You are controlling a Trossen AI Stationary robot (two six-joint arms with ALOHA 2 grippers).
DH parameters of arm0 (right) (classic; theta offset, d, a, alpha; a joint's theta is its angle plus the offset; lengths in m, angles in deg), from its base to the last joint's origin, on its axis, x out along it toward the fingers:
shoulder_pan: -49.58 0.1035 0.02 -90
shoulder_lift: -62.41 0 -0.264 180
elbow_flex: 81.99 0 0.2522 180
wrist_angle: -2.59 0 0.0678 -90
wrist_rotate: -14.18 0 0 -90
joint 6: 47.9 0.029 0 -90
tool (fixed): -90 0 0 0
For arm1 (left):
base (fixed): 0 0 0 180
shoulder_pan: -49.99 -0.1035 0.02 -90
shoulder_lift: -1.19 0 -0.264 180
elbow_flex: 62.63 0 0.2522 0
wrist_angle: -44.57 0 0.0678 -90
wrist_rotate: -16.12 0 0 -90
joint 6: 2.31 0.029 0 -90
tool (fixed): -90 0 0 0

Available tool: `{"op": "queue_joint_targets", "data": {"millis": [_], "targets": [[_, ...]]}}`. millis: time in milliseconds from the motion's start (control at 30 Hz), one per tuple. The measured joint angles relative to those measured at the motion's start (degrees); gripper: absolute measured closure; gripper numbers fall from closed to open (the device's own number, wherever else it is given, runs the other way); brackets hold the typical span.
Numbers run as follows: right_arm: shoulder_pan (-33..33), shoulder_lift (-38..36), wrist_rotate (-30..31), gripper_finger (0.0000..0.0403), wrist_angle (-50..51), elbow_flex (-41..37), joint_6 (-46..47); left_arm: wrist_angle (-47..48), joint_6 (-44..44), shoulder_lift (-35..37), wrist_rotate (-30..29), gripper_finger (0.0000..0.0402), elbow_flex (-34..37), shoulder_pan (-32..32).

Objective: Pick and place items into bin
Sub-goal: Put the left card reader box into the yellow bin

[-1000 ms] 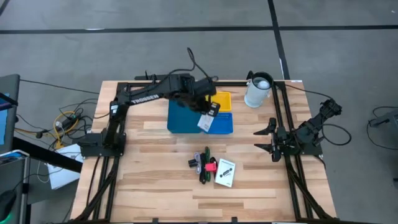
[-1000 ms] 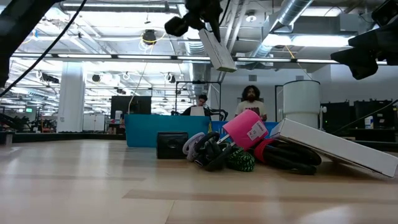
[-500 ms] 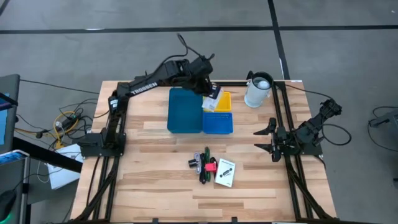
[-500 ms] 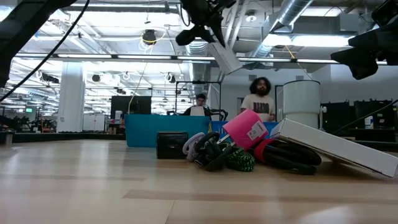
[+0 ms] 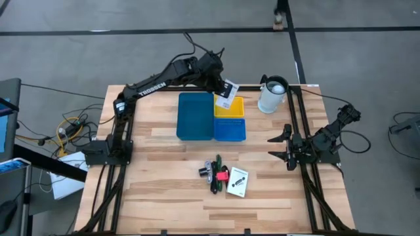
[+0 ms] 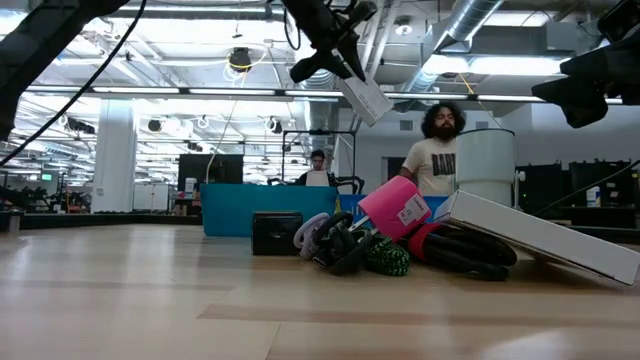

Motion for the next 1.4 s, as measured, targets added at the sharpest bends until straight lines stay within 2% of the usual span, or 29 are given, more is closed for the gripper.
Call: {"op": "queue_joint_targets", "data": {"millis": [467,667,900,1167,1400], "targets": [[0.0,0.0,0.0,0.0168,0.0,0.0,0.0,-3.4,10.2,-0.1,-0.6,0.036,0.2,-1.7],[0.0,0.0,0.0,0.0168,0.0,0.0,0.0,-7.1,16.4,-2.7,-1.9,0.0358,0.0,-1.6],[0.0,0.0,0.0,0.0168,0.1,0.0,0.0,-10.7,19.5,-6.9,0.6,0.0357,0.1,-2.5],[0.0,0.0,-0.1,0.0168,0.3,0.0,0.0,-10.7,25.3,-10.3,2.6,0.0357,0.1,-3.1],[0.0,0.0,-0.1,0.0168,0.3,0.0,0.0,-11.2,28.2,-11.4,1.0,0.0357,0.2,-3.3]]}}
